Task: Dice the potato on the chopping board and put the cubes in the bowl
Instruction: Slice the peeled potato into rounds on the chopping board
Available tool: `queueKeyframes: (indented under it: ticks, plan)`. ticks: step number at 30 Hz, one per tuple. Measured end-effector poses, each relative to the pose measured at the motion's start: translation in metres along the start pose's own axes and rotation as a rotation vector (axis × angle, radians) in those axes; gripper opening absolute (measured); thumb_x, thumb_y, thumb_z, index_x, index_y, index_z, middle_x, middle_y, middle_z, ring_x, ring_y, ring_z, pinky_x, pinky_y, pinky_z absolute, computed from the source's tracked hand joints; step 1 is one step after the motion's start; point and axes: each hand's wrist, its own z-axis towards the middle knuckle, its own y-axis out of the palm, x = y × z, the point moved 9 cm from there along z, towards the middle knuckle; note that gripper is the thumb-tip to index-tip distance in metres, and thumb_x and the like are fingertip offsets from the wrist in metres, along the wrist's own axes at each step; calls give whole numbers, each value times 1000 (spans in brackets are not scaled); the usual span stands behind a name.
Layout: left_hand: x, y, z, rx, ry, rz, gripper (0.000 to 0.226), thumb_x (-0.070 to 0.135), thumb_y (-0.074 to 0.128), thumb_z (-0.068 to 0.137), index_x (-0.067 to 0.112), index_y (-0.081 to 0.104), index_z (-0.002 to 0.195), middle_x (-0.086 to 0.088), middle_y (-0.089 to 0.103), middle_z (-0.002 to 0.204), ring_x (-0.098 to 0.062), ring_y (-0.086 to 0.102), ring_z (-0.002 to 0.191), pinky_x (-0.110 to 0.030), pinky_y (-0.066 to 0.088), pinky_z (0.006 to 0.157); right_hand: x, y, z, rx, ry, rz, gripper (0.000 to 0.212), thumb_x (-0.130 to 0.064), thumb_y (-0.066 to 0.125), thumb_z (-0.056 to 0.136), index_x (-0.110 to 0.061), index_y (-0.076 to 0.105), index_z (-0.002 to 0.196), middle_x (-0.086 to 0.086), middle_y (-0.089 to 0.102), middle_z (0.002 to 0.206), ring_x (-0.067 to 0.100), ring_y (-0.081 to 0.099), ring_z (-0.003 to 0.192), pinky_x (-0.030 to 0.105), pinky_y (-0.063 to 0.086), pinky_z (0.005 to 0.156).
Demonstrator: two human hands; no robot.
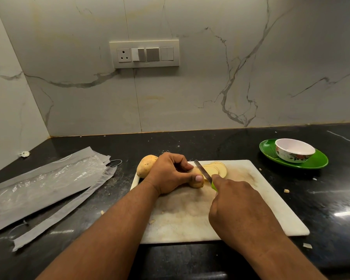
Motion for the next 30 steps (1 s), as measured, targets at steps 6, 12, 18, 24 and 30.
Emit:
queueKeyframes:
  ticks: [6,12,18,24,30]
  plan:
    - [0,1,1,-12,-6,-8,23,34,93,72,22,74,78,-1,74,80,-12,66,76,-24,56,69,-1,1,-1,-5,-8,-20,60,-26,48,101,-31,24,156,-3,55,138,13,57,113,21,49,87]
    - [-4,1,2,-21,-16,-8,26,36,93,72,18,75,81,-3,75,81,-14,67,77,-27,58,70,0,8,4,-50,20,-59,62,-25,51,100,-30,24,156,-1,53,139,14,57,113,21,50,88]
    - [-2,2,3,-33,13,-11,22,33,93,73,25,73,76,-3,75,81,-13,65,76,-28,58,70,-7,16,13,-11,8,6,53,-22,48,101,-27,32,151,0,53,135,11,49,94,19,39,74]
    - [0,2,2,-22,-8,-29,26,33,92,72,15,76,80,-4,76,83,-17,70,80,-27,61,74,-1,25,-5,-34,-22,12,56,-21,43,100,-27,26,153,-2,53,134,13,55,110,22,43,82]
    - [3,2,0,-34,5,-60,36,36,91,68,6,75,81,-10,74,80,-14,65,75,-27,58,71,-1,28,-4,-19,-6,14,56,-20,44,100,-24,27,153,0,55,130,12,53,100,22,41,77]
